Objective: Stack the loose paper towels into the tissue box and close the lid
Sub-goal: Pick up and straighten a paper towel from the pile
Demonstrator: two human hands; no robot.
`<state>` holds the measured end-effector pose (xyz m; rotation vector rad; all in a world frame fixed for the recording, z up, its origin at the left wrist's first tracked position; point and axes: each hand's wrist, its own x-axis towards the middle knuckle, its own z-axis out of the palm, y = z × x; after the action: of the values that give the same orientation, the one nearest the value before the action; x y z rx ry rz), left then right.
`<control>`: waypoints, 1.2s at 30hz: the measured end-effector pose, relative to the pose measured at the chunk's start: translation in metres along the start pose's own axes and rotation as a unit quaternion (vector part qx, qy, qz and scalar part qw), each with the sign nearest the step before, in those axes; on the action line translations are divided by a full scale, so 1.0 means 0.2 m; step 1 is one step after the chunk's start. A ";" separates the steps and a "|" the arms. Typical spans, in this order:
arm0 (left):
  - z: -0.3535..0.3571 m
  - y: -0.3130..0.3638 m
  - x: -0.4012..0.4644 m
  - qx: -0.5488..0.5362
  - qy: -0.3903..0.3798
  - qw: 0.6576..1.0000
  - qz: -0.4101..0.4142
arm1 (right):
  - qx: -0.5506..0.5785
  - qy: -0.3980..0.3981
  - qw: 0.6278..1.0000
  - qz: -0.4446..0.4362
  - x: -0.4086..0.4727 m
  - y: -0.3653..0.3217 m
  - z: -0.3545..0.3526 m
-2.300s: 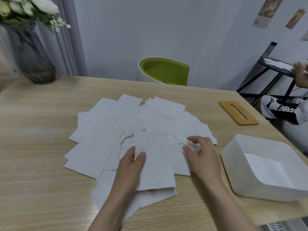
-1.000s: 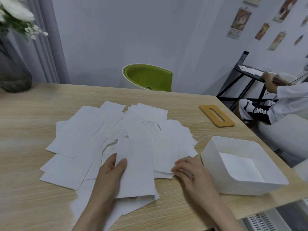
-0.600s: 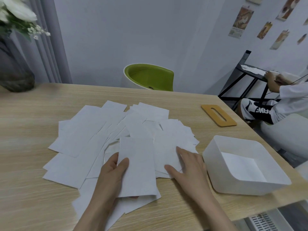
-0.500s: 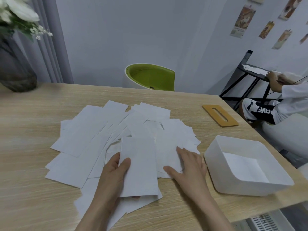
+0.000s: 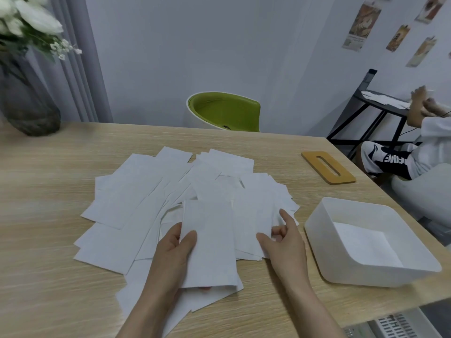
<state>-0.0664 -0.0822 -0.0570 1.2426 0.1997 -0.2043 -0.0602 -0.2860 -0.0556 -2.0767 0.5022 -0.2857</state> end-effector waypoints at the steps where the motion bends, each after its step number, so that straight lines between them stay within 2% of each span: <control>1: 0.00 0.00 0.00 0.001 0.000 1.000 -0.001 | 0.017 -0.009 1.000 0.025 0.01 -0.01 0.00; 5: 0.00 0.00 0.00 0.006 0.000 1.000 -0.003 | 0.014 -0.010 0.998 0.057 0.04 -0.02 -0.03; 10: 0.00 0.00 0.00 0.010 0.001 1.000 -0.005 | 0.021 0.019 0.999 0.038 0.07 -0.02 -0.05; 14: 0.00 0.01 0.00 0.005 0.002 1.000 -0.008 | 0.146 0.055 0.987 0.042 0.06 -0.06 -0.09; 17: 0.01 0.01 0.00 0.014 0.000 1.000 -0.005 | 0.251 -0.014 0.962 0.107 0.02 -0.10 -0.10; 22: 0.01 0.01 0.00 0.012 0.002 1.000 -0.002 | 0.319 -0.110 0.928 0.156 -0.04 -0.12 -0.07; 29: 0.00 0.00 0.00 0.005 -0.003 1.000 0.008 | 0.384 -0.086 0.909 0.140 -0.03 -0.15 -0.09; 36: 0.00 -0.01 0.01 -0.003 0.000 1.000 0.006 | 0.380 -0.148 0.907 0.108 -0.06 -0.23 -0.13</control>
<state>-0.0650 -0.0826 -0.0598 1.2373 0.1928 -0.1924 -0.0696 -0.2794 -0.0037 -1.2562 0.3503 -0.0164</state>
